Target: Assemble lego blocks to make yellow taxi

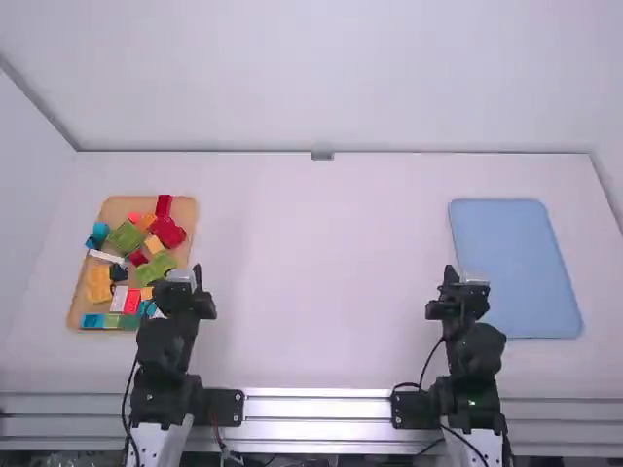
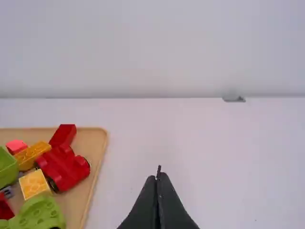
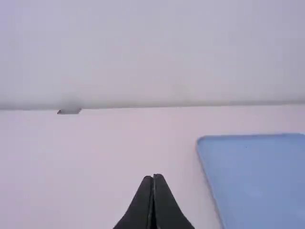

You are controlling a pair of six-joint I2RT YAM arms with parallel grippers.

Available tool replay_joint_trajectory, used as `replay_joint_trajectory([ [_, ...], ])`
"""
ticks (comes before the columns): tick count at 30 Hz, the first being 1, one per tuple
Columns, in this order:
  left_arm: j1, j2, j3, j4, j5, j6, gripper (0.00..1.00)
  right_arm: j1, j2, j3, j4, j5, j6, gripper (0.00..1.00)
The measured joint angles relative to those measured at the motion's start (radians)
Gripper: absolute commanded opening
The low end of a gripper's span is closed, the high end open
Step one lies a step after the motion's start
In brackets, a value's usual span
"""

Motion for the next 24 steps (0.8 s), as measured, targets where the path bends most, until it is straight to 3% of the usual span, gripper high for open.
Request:
replay_joint_trajectory([
  [15,0.000,0.042,0.019,-0.023,-0.012,-0.004,0.09,0.017,0.074,0.027,-0.022,-0.011,-0.023,0.06],
  [24,0.004,0.174,0.171,-0.083,-0.076,-0.029,0.23,0.076,0.246,0.205,-0.053,-0.032,-0.080,0.16],
])
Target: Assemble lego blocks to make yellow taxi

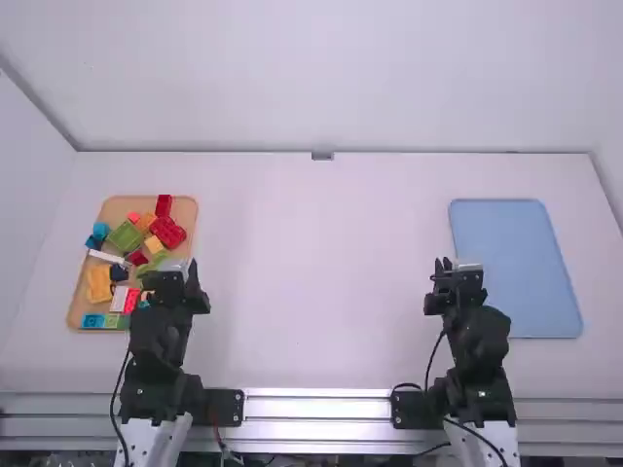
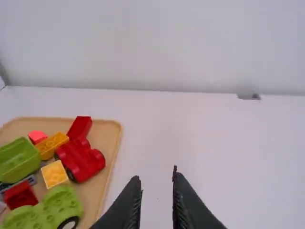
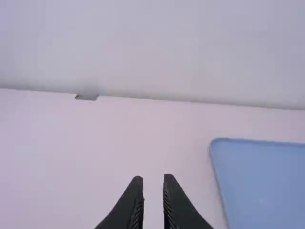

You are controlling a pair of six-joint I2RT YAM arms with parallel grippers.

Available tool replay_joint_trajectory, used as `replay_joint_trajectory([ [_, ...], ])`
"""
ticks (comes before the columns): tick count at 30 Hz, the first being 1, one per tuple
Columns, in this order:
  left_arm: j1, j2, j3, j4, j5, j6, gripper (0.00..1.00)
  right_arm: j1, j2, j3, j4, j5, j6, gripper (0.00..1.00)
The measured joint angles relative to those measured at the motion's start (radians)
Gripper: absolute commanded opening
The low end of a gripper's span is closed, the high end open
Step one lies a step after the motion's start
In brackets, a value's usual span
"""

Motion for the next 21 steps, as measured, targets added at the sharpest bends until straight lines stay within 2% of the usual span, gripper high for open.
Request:
replay_joint_trajectory([
  [12,0.079,0.272,0.235,-0.082,-0.016,-0.035,0.44,0.102,0.305,0.285,-0.068,-0.046,-0.097,0.31],
  [21,0.117,0.490,0.440,-0.162,-0.059,-0.096,0.63,0.198,0.603,0.560,-0.129,-0.094,-0.199,0.46],
])
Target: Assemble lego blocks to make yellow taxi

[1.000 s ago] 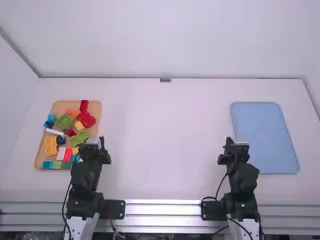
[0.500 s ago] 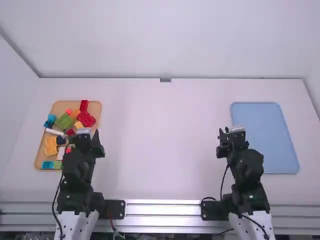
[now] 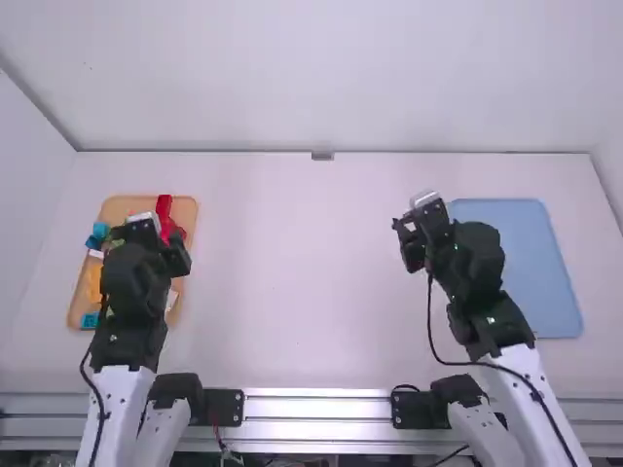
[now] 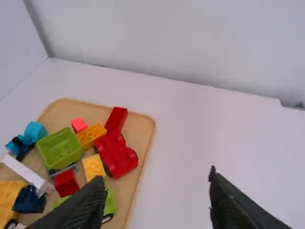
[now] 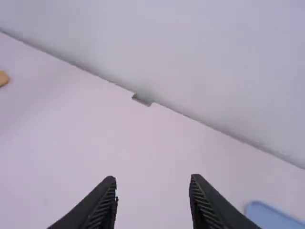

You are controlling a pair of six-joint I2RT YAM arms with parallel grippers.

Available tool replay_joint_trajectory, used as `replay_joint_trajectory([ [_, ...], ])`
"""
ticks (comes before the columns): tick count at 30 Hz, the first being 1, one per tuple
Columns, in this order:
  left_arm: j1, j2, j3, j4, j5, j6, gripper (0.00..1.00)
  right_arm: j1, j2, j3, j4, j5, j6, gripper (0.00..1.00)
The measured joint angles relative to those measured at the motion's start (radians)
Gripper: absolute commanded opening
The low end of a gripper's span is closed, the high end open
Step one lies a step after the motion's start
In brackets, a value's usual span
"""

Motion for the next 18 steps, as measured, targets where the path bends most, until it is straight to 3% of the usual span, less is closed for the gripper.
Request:
replay_joint_trajectory([
  [9,0.045,0.175,0.159,-0.068,-0.047,-0.090,0.77,0.086,0.267,0.251,-0.052,-0.100,-0.100,0.59],
  [18,0.076,0.343,0.318,-0.129,-0.167,-0.231,0.91,0.185,0.589,0.512,-0.130,-0.357,-0.201,0.74],
])
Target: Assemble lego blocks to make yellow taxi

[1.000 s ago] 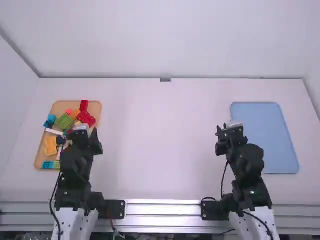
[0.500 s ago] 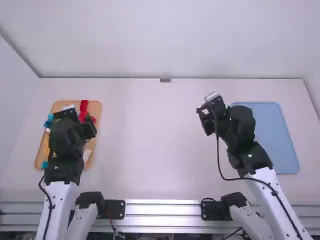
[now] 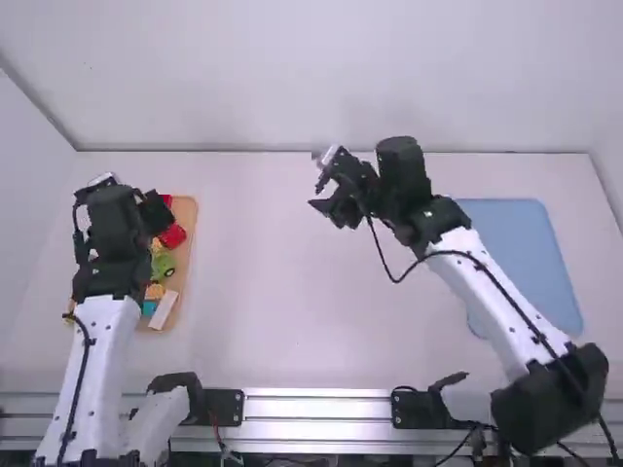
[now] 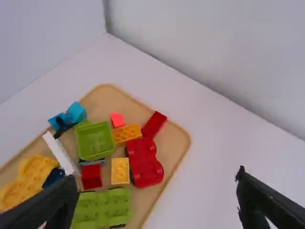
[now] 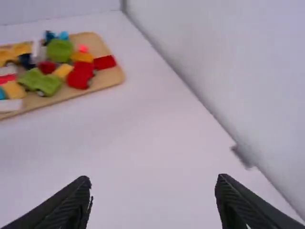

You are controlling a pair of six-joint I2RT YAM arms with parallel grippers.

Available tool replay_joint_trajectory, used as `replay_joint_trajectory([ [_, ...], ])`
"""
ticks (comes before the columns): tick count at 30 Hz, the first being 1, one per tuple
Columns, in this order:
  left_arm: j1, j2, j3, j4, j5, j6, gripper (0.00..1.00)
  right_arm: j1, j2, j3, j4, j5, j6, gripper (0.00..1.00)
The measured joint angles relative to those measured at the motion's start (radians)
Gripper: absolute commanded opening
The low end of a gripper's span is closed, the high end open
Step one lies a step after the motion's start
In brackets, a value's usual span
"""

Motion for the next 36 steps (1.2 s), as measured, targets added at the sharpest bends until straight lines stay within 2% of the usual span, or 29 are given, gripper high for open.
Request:
replay_joint_trajectory([
  [8,0.039,0.115,0.083,-0.084,-0.069,-0.059,0.98,0.111,0.228,0.209,-0.044,-0.187,-0.095,0.84],
  [14,0.191,0.150,0.113,-0.146,-0.006,-0.095,0.99,0.194,0.371,0.346,-0.062,-0.273,-0.158,0.91],
  [18,0.316,0.150,0.116,-0.196,0.059,-0.101,0.99,0.215,0.443,0.407,-0.063,-0.312,-0.188,0.94],
  [24,0.477,0.150,0.116,-0.263,0.124,-0.127,0.99,0.229,0.523,0.478,-0.078,-0.350,-0.222,0.97],
  [32,0.677,0.155,0.116,-0.263,0.220,-0.105,0.99,0.257,0.566,0.520,-0.088,-0.381,-0.256,0.98],
  [36,0.799,0.241,0.158,-0.308,0.327,0.003,0.99,0.264,0.567,0.522,-0.085,-0.380,-0.270,0.98],
])
